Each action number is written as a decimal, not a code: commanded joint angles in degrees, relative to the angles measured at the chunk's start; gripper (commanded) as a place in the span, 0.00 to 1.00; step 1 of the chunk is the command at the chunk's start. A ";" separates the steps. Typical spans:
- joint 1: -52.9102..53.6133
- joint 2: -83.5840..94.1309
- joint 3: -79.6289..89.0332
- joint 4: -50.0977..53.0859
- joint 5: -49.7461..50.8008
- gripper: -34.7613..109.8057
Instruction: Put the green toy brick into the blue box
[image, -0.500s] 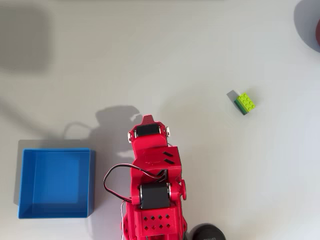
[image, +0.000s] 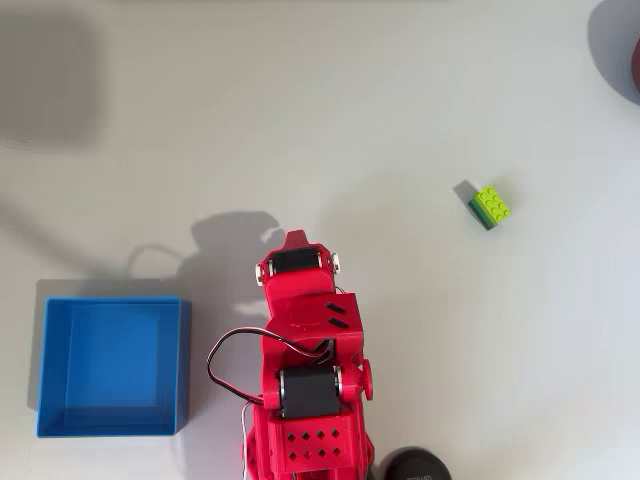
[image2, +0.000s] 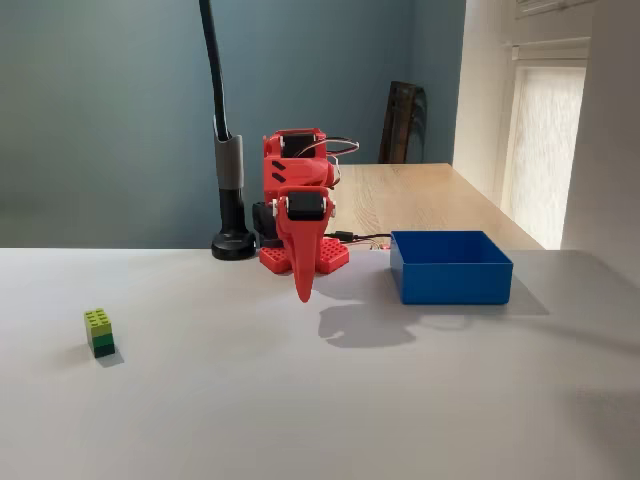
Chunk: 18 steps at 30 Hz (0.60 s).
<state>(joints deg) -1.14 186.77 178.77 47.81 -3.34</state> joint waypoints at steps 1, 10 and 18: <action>-0.62 1.23 0.70 0.26 -0.53 0.24; -0.62 1.23 0.70 0.26 -0.79 0.24; -0.70 0.35 -0.09 -1.49 -1.05 0.24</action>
<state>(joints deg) -1.14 186.77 178.77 47.46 -3.78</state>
